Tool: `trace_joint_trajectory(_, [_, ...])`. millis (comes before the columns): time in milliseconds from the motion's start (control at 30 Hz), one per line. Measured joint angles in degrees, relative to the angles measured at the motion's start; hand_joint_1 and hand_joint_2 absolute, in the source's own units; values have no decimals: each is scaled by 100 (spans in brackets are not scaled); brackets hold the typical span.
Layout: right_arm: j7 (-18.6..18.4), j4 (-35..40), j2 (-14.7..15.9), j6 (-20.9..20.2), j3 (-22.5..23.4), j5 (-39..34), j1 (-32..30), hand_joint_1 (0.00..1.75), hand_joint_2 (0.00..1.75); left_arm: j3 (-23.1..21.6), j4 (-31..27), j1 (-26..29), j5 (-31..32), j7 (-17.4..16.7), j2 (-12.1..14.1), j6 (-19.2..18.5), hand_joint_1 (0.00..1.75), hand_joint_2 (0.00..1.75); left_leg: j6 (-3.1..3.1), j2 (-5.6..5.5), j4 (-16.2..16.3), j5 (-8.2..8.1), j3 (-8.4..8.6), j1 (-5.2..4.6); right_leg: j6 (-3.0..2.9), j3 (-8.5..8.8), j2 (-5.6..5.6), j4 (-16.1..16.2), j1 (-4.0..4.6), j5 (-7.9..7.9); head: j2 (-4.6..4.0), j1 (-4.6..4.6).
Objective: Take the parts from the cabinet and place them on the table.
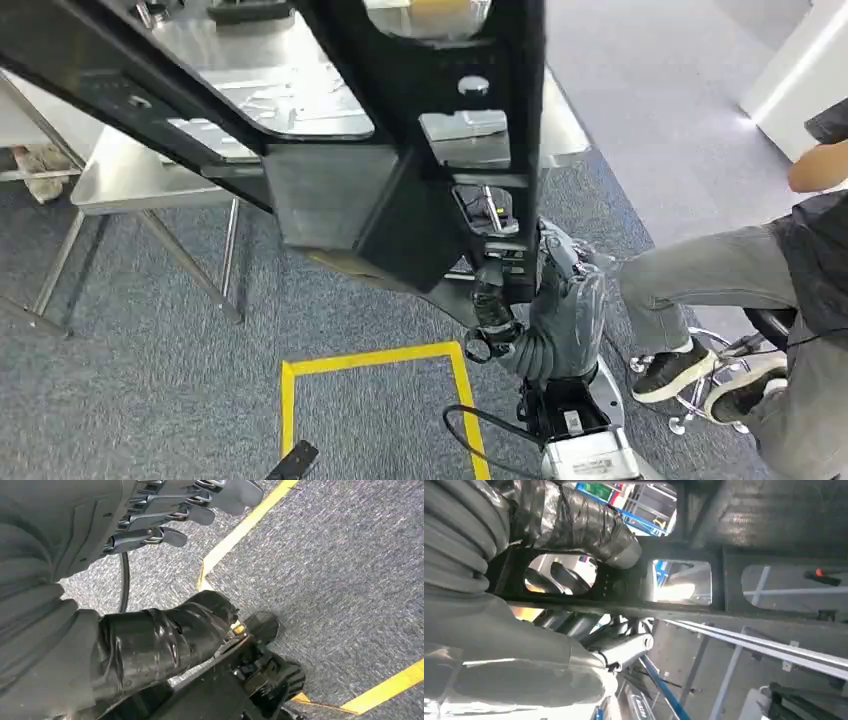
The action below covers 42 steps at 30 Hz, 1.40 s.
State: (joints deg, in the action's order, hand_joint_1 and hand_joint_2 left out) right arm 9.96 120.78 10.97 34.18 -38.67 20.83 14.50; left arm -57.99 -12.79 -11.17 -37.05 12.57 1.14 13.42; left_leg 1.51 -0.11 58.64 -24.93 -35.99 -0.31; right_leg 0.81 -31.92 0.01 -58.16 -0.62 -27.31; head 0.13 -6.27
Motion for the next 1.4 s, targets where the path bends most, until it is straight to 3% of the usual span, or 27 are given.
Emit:
trace_joint_trajectory(133, [0,0,2,4,2,-2,-2,175,175,0,0,17,2,0,2,2,0,175,121,-24,-85,-24,134,20,122,29,-8,-110,-32,-109,0,9])
trace_joint_trajectory(167, [3,0,2,11,2,0,5,175,175,0,0,7,6,0,2,2,0,175,159,-23,-86,-50,166,18,129,-144,-6,-436,-14,-263,0,26])
trace_joint_trajectory(233, [3,0,2,15,4,-2,-2,175,175,0,0,-1,9,0,2,2,0,175,196,-24,-85,-93,203,-4,135,-742,-4,-1405,-2,-603,0,50])
trace_joint_trajectory(267, [3,0,2,17,4,-2,-5,175,175,0,0,5,9,-2,2,2,0,175,209,-26,-79,-120,217,-19,130,-996,-4,-1761,-1,-673,0,48])
trace_joint_trajectory(300, [3,0,2,15,4,-6,-13,175,175,0,0,12,9,-2,4,2,0,175,211,-31,-74,-151,245,-31,117,-1123,-4,-1863,2,-598,0,46])
trace_joint_trajectory(333, [3,0,2,17,4,-9,-20,175,175,0,0,21,15,-2,4,0,0,175,213,-43,-71,-189,298,-39,93,-1089,-3,-1655,11,-358,0,50])
trace_joint_trajectory(400, [3,0,2,17,4,-9,-21,175,175,0,0,20,37,-2,4,0,0,175,205,-68,-71,-273,434,-51,14,-678,4,-661,50,307,0,50])
trace_joint_trajectory(433, [3,0,2,17,4,-9,-18,175,175,0,0,20,48,-2,2,0,0,175,192,-71,-74,-314,452,-46,-40,-506,7,-207,79,500,0,52])
trace_joint_trajectory(467, [-2,0,2,17,4,-13,-14,175,175,0,0,4,50,-2,2,0,0,175,153,-76,-58,-363,463,-80,-73,-404,13,-53,108,361,0,44])
trace_joint_trajectory(567, [0,0,9,17,9,-17,-19,175,175,0,0,2,57,-2,4,7,0,175,91,-77,-110,-389,474,-45,-112,-384,25,-27,114,321,0,50])
trace_joint_trajectory(633, [0,2,9,17,11,-17,-24,175,175,0,0,3,61,-2,11,13,0,175,30,-62,-19,-465,505,-49,-142,-236,24,101,48,329,0,48])
trace_joint_trajectory(667, [2,2,9,22,11,-15,-14,175,175,0,0,-4,61,0,9,20,0,175,0,-50,245,-592,372,-56,-173,-172,14,123,45,295,0,26])
trace_joint_trajectory(733, [3,0,9,24,11,-17,-12,175,175,0,0,-7,61,-4,9,18,0,175,-51,-44,1178,-917,-181,-15,-190,-92,-17,129,53,225,0,0])
trace_joint_trajectory(767, [0,0,9,24,11,-20,-16,175,175,0,0,5,63,-4,9,9,0,175,-77,-41,1559,-985,-449,8,-188,-55,-16,127,53,185,0,2])
trace_joint_trajectory(800, [0,0,9,24,11,-22,-18,175,175,0,0,19,63,-4,9,0,0,175,-93,-38,1690,-923,-603,28,-182,-16,-12,119,51,142,0,0])
trace_joint_trajectory(833, [0,0,9,24,11,-30,-19,175,175,0,0,30,63,-4,9,0,0,175,-110,-31,1540,-710,-610,48,-173,39,-5,111,45,95,0,-2])
trace_joint_trajectory(900, [0,0,9,24,11,-33,-19,175,175,0,0,27,63,-4,11,0,0,175,-121,-20,583,-44,-263,86,-138,186,6,98,30,-15,0,-2])
trace_joint_trajectory(933, [0,0,11,24,11,-33,-19,175,175,0,0,26,63,-4,11,0,0,175,-114,1,97,197,-69,94,-111,241,5,101,29,-71,0,0])
trace_joint_trajectory(967, [0,2,11,24,11,-33,-16,175,175,0,0,10,63,-4,11,0,0,175,-106,1,0,57,32,45,-55,228,11,96,61,-131,0,-2])
trace_joint_trajectory(1100, [0,0,11,24,13,-33,-16,175,175,0,0,15,63,-4,13,-4,0,175,55,-37,-75,3,113,39,63,348,17,91,32,-161,0,5])
trace_joint_trajectory(1133, [0,0,11,26,15,-33,-15,175,175,0,0,17,66,-4,18,-2,0,175,88,-36,-95,-6,161,45,83,277,15,-25,8,-199,0,6])
trace_joint_trajectory(1167, [3,0,11,26,13,-33,-10,175,175,0,0,12,66,-2,24,-2,0,175,128,-37,-94,-46,206,41,96,136,15,-320,4,-261,0,24])
trace_joint_trajectory(1200, [3,0,11,26,15,-33,-13,175,175,0,0,4,66,-4,26,2,0,175,159,-36,-93,-81,241,36,102,-147,16,-788,12,-413,0,37])
trace_joint_trajectory(1267, [5,0,13,26,15,-50,-18,175,175,0,0,8,68,-4,26,2,0,175,171,-34,-92,-157,317,16,129,-693,16,-1555,9,-705,0,41])
trace_joint_trajectory(1300, [9,0,13,26,15,-52,-26,175,175,0,0,16,68,-4,26,0,0,175,175,-36,-90,-207,377,8,115,-897,16,-1744,10,-771,0,41])
trace_joint_trajectory(1333, [11,0,15,24,15,-54,-28,175,175,0,0,22,68,-4,26,-15,0,175,176,-41,-90,-256,447,3,111,-951,16,-1661,10,-692,0,44])
trace_joint_trajectory(1400, [11,0,20,24,15,-70,-27,175,175,0,0,22,70,-4,24,-31,0,175,158,-62,-89,-377,633,1,70,-752,16,-879,18,-145,0,46])
